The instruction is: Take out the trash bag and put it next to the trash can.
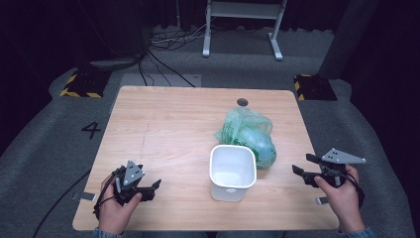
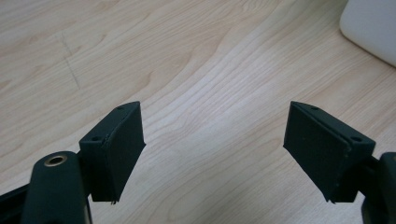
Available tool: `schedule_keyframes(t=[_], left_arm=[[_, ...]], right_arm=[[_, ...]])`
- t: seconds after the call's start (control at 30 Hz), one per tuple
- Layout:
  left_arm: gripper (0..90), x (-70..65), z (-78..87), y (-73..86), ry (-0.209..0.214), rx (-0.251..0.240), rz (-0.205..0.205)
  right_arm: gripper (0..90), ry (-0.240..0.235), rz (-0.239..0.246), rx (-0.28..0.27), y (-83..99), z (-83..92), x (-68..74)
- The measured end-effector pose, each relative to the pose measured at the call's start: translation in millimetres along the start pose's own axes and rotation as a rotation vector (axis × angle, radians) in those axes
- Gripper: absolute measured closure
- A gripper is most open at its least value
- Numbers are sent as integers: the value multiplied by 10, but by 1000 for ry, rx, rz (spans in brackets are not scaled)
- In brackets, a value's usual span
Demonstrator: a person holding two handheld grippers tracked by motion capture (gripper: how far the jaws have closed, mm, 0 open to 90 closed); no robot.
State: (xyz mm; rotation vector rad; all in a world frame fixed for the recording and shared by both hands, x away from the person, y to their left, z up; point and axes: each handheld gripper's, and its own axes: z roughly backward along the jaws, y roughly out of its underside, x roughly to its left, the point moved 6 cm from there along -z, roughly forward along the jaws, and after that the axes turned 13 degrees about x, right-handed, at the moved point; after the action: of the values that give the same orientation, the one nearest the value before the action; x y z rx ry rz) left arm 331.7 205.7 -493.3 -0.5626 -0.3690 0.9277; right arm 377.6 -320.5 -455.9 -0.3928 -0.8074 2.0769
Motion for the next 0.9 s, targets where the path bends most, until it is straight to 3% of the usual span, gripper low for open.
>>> schedule_keyframes(t=[0.1,0.6,0.9], left_arm=[[198,28,-21,47,11,12,10],[184,215,-147,330,-15,81,8],[164,307,-202,484,-3,113,42]], right_arm=[[247,3,-9,9,96,-32,-28],[201,17,-44,45,465,-214,-122],[199,33,-52,63,675,-327,-149]])
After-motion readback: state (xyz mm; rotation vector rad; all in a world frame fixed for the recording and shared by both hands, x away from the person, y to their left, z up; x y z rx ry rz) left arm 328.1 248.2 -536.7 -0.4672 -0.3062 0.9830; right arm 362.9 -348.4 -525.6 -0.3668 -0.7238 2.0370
